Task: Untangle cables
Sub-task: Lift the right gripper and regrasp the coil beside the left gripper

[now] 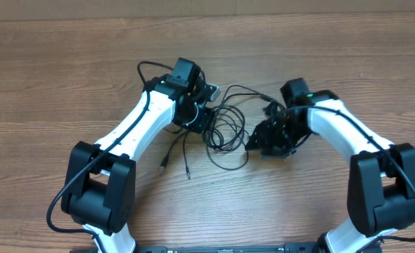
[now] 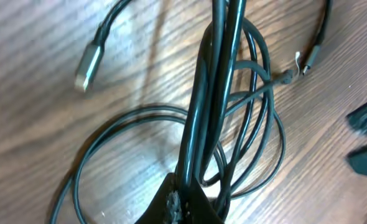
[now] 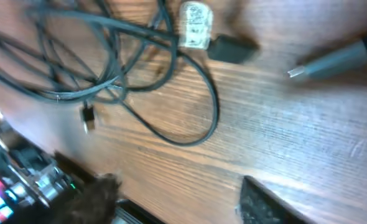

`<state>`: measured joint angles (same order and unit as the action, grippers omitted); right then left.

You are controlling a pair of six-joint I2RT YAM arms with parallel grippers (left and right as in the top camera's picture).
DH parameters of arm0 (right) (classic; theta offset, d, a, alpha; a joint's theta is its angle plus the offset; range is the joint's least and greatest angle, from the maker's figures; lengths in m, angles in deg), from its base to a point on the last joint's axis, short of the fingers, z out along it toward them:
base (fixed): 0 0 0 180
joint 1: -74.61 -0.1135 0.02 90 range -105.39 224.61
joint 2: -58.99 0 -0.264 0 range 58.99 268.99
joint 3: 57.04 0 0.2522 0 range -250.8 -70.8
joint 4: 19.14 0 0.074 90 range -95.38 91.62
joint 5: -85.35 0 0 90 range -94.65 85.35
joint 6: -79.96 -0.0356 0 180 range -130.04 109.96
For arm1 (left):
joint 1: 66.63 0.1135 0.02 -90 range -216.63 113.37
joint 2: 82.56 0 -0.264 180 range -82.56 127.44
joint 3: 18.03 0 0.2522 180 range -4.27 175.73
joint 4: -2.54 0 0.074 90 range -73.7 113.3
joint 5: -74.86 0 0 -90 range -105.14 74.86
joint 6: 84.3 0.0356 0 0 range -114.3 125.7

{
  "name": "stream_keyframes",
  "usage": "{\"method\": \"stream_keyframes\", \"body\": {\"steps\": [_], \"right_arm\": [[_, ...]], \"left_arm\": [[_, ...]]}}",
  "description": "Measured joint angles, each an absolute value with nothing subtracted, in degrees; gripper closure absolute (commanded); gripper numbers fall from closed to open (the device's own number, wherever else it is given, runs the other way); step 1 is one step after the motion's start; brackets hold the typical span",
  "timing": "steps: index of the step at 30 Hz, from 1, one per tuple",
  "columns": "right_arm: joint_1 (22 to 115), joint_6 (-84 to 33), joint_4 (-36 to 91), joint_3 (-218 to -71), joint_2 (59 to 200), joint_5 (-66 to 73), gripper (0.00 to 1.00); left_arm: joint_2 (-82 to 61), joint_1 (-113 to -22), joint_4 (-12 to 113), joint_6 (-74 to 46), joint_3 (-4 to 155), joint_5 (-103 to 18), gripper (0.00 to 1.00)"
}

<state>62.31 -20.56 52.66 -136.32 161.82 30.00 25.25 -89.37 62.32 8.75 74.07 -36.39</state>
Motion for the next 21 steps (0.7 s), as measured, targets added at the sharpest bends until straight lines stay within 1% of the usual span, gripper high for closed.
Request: {"method": "stream_keyframes", "body": {"steps": [1, 3, 6, 9, 14, 17, 20, 21], "right_arm": [[62.4, -19.8, 52.6, -136.5, 161.8, 30.2, 0.1], [62.4, -19.1, 52.8, -136.5, 161.8, 31.0, 0.04], [62.2, -18.4, 51.4, -136.5, 161.8, 31.3, 0.04], [62.0, -19.3, 48.4, -136.5, 161.8, 31.8, 0.07], [59.6, -24.3, 41.0, -136.3, 161.8, 32.2, 0.1], [56.4, -26.4, 36.6, -135.7, 161.8, 32.3, 0.18], [52.8, -29.1, 33.9, -135.4, 161.8, 31.3, 0.29], [52.1, -30.3, 33.3, -135.4, 161.8, 30.8, 0.31]], "left_arm": [[25.3, -89.4, 61.6, 9.3, 73.9, -36.4, 0.96], [25.3, -89.4, 60.5, 10.5, 73.8, -37.0, 0.96], [25.3, -89.4, 60.2, 11.8, 73.7, -37.7, 0.96], [25.3, -89.4, 60.7, 13.5, 73.7, -38.2, 0.96], [25.3, -89.4, 61.0, 15.2, 73.7, -38.6, 0.96], [25.3, -89.4, 61.0, 15.4, 73.6, -38.8, 0.96], [25.3, -89.4, 60.8, 15.5, 73.6, -38.8, 0.96], [25.3, -89.4, 60.8, 15.6, 73.6, -38.8, 0.96]]}}
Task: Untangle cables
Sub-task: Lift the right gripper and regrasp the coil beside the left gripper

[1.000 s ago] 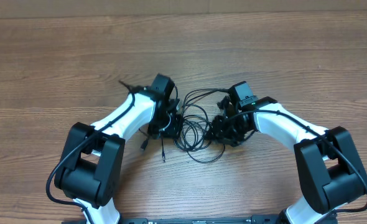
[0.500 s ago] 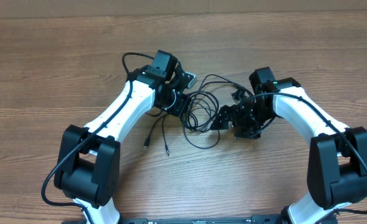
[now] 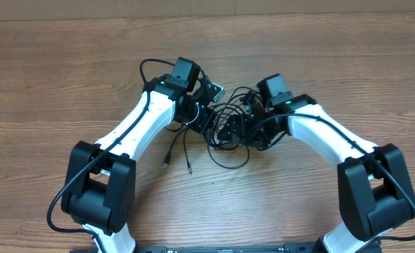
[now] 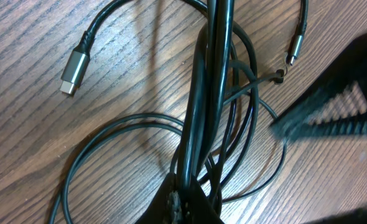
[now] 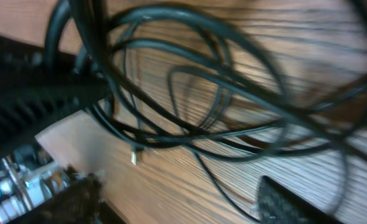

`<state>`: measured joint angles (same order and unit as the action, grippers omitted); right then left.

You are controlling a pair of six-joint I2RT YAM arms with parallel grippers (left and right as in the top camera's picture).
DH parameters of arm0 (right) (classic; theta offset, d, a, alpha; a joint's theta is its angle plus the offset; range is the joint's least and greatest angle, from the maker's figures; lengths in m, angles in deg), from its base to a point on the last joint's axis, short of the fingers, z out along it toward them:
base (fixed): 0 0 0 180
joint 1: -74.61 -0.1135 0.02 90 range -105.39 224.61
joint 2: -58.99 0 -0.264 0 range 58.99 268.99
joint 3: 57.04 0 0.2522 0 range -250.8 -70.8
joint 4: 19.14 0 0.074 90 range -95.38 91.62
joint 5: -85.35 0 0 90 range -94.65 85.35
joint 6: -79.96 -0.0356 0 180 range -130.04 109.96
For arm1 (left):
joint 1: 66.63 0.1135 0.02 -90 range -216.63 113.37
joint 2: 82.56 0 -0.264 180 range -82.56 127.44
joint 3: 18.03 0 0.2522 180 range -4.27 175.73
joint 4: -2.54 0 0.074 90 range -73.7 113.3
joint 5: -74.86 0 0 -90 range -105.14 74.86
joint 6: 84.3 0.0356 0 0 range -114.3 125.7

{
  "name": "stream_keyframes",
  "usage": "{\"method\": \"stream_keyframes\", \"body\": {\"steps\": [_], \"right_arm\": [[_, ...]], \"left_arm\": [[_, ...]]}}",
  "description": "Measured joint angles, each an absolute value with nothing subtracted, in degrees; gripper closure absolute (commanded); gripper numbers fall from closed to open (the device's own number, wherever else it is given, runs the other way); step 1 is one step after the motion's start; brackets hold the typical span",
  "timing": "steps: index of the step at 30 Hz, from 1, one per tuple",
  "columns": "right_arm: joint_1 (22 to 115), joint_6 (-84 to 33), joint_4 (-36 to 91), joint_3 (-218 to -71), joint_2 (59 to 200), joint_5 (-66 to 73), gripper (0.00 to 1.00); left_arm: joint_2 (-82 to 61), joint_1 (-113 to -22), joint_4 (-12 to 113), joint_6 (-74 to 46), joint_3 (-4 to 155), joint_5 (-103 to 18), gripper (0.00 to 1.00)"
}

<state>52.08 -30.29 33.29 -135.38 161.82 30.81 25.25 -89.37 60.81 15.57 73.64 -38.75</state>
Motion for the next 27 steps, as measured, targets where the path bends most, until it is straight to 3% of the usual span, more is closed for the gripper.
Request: {"method": "stream_keyframes", "body": {"steps": [8, 11, 27], "right_arm": [[48.9, -42.7, 27.6, -135.2, 161.8, 23.3, 0.37], [48.1, -45.8, 25.6, -135.2, 161.8, 20.6, 0.44], [40.7, -51.6, 21.6, -134.9, 161.8, 10.8, 0.49]], "left_arm": [[25.3, -89.4, 60.9, 16.0, 73.6, -38.8, 0.96], [25.3, -89.4, 61.0, 16.2, 73.6, -38.8, 0.96], [25.3, -88.7, 61.0, 16.2, 73.6, -37.9, 0.96]]}}
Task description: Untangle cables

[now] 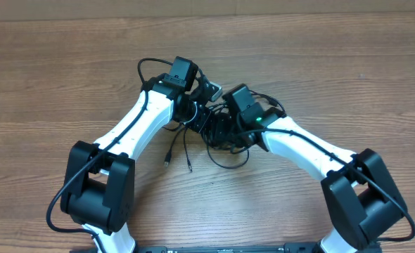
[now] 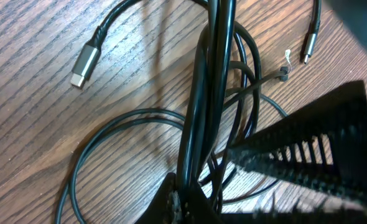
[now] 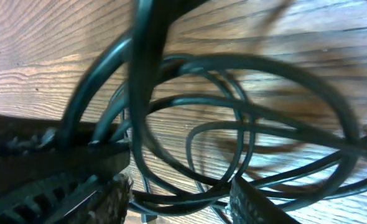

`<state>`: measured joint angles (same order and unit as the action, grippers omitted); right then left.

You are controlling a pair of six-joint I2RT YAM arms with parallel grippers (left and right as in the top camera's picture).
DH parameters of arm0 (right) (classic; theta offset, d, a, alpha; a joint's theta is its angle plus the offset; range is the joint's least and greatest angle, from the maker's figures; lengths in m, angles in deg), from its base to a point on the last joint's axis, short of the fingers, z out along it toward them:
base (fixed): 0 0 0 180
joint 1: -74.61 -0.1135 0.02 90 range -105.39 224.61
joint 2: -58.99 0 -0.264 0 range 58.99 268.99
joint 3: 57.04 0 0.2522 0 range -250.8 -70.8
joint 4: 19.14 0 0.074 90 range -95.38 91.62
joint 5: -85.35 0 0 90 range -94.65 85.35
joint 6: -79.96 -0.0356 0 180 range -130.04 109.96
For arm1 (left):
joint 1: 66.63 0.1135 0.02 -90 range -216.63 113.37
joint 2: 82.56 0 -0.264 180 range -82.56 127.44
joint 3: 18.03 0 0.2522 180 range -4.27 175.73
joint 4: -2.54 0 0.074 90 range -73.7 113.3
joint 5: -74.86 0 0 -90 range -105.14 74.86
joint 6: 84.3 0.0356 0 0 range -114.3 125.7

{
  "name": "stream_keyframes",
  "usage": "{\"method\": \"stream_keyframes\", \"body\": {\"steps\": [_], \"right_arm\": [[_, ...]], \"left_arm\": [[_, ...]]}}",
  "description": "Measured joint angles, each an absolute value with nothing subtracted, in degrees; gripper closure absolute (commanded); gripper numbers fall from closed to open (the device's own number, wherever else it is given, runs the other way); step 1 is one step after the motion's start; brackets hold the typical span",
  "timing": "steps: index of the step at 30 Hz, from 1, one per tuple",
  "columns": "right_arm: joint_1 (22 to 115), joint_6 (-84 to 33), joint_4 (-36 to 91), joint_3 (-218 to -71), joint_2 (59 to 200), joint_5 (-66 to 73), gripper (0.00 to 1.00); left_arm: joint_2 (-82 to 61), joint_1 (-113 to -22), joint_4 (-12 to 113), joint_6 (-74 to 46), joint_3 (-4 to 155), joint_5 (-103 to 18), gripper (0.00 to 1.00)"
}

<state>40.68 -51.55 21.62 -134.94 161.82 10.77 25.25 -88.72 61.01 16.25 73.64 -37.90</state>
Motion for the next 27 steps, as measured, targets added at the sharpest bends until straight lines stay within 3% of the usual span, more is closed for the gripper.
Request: {"method": "stream_keyframes", "body": {"steps": [11, 19, 27], "right_arm": [[43.1, -51.2, 25.6, -134.9, 160.8, 11.1, 0.35], [45.3, -50.6, 31.8, -135.0, 158.2, 11.5, 0.27], [45.1, -53.9, 35.6, -134.9, 158.2, 4.8, 0.27]], "left_arm": [[25.3, -88.7, 60.8, 12.3, 73.6, -38.3, 0.95], [25.3, -87.8, 59.1, -2.2, 73.5, -40.3, 0.96], [25.3, -87.7, 59.3, -11.4, 73.5, -41.8, 0.96]]}}
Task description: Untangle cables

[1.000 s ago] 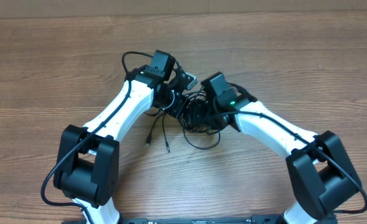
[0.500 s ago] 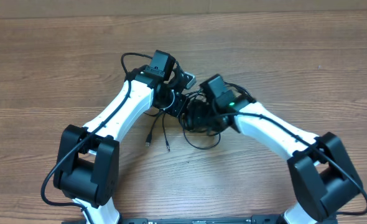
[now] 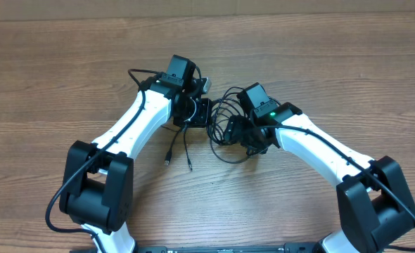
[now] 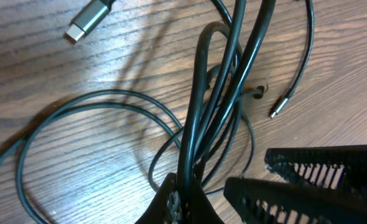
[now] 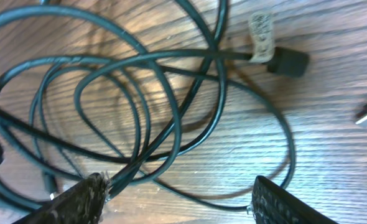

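Note:
A tangle of thin black cables [image 3: 221, 149] lies on the wooden table between my arms. My left gripper [image 3: 195, 112] [image 4: 183, 200] is shut on a bundle of two or three strands [image 4: 202, 124] that rise out of the tangle. A silver USB plug [image 4: 87, 18] and a thin jack plug [image 4: 277, 113] lie loose on the wood. My right gripper [image 3: 240, 133] [image 5: 180, 202] stands open just right of the left one, low over the loops [image 5: 127, 106]. One strand touches its left finger [image 5: 78, 199]. A black plug with a paper label [image 5: 286, 61] lies beyond.
Two loose cable ends [image 3: 168, 159] trail toward the front of the table [image 3: 53, 56]. In the left wrist view the right gripper's ribbed fingers [image 4: 308, 180] sit close at the lower right. Another connector shows at the right edge of the right wrist view.
My right gripper has drawn back a little to the right from the held bundle and is open over the loops. My left gripper, still shut, has shifted slightly up and left.
My right gripper was right of the tangle, with my left gripper shut on the strands. It then stood in the loops, then close against the held bundle. Now it is slightly right again, open. My left gripper kept hold throughout.

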`<state>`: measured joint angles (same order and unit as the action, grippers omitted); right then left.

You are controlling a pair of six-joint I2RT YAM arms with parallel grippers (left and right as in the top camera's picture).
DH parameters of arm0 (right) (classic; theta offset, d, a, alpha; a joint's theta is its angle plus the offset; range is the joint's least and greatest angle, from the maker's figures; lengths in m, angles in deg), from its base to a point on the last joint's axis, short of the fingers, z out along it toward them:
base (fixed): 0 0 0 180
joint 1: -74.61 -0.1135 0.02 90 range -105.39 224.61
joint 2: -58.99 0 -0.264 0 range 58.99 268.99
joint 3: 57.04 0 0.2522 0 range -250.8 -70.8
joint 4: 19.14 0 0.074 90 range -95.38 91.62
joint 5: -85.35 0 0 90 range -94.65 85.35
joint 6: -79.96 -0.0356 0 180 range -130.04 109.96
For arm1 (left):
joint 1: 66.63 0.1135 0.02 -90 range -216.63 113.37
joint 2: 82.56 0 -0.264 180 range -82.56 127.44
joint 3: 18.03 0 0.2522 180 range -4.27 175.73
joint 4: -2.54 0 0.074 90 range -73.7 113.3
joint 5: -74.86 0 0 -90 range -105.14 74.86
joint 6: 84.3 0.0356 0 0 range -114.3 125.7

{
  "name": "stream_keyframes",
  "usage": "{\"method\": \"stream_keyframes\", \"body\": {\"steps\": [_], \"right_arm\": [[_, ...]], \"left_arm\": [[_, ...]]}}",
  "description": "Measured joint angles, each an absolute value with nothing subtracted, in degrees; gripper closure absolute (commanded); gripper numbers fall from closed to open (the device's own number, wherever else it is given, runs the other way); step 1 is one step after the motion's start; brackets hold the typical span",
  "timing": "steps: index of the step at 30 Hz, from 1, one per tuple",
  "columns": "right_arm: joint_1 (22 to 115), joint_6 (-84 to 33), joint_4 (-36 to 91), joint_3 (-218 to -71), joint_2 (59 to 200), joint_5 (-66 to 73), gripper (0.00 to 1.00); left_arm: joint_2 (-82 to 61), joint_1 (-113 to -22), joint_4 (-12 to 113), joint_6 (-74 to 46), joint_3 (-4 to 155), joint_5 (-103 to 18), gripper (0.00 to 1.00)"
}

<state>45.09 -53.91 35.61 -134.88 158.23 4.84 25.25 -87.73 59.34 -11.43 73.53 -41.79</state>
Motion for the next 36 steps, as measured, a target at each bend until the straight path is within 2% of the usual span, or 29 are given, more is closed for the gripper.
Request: {"method": "stream_keyframes", "body": {"steps": [26, 36], "right_arm": [[44.9, -56.3, 37.3, -130.2, 158.2, -3.4, 0.25], [44.9, -56.3, 37.9, -130.2, 158.2, -5.6, 0.22]], "left_arm": [[25.3, -87.7, 60.6, -20.1, 73.3, -53.7, 0.96], [25.3, -87.6, 60.6, -21.4, 73.3, -57.5, 0.96]]}}
